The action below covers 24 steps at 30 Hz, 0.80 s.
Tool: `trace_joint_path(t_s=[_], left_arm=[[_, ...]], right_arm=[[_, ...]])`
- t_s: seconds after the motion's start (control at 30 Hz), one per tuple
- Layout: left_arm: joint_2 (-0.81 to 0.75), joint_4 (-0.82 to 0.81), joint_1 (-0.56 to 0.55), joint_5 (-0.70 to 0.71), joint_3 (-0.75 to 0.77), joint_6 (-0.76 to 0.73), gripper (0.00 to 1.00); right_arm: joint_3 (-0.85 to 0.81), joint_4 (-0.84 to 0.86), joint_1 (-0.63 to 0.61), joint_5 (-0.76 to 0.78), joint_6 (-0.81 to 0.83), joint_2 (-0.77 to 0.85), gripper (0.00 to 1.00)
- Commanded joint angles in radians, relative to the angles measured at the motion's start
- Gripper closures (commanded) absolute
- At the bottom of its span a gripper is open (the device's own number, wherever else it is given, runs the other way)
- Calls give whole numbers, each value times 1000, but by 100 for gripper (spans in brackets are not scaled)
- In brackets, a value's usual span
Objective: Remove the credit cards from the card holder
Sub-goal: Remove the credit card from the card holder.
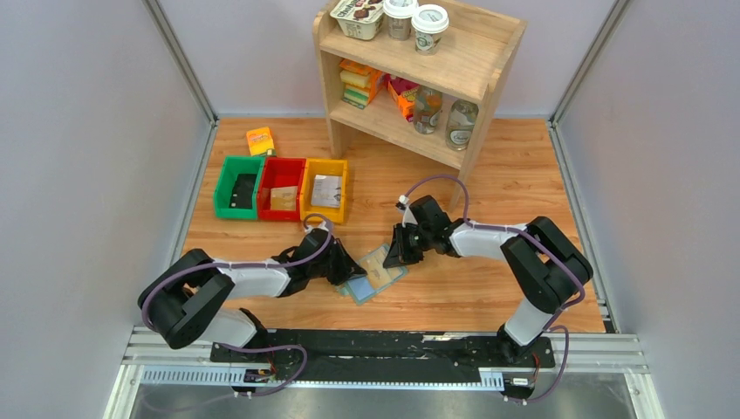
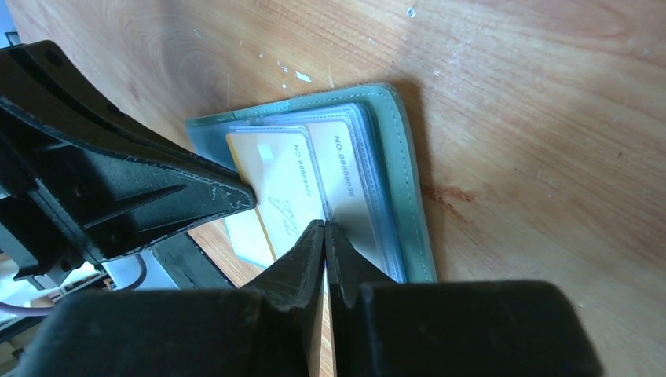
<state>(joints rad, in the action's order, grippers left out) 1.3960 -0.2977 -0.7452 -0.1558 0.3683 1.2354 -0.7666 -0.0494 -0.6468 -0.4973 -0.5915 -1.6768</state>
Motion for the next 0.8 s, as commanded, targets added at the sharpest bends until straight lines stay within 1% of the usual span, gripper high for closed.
trace_joint_path(t_s=[0.0,0.23,0.47,0.57,0.63,0.77], left_arm=[[-58,63,7,4,-34,10,100],[-115,97,9,18,-63,24,100],[-104,153,9,10,-68,44,100],[-94,161,9,4,-65,41,100],[-91,170,9,12,-58,33,100],[-94,276,10,27,-42,36,100]], right_arm=[[-17,-99,3,132,-1,-31,92],[-25,-106,3,135,-2,-52,94],[-23,-99,3,128,-2,-55,94],[-13,-64,3,97,-5,-46,94],[-7,-56,3,104,-10,-25,93],[-5,-72,15,128,-14,-20,93]])
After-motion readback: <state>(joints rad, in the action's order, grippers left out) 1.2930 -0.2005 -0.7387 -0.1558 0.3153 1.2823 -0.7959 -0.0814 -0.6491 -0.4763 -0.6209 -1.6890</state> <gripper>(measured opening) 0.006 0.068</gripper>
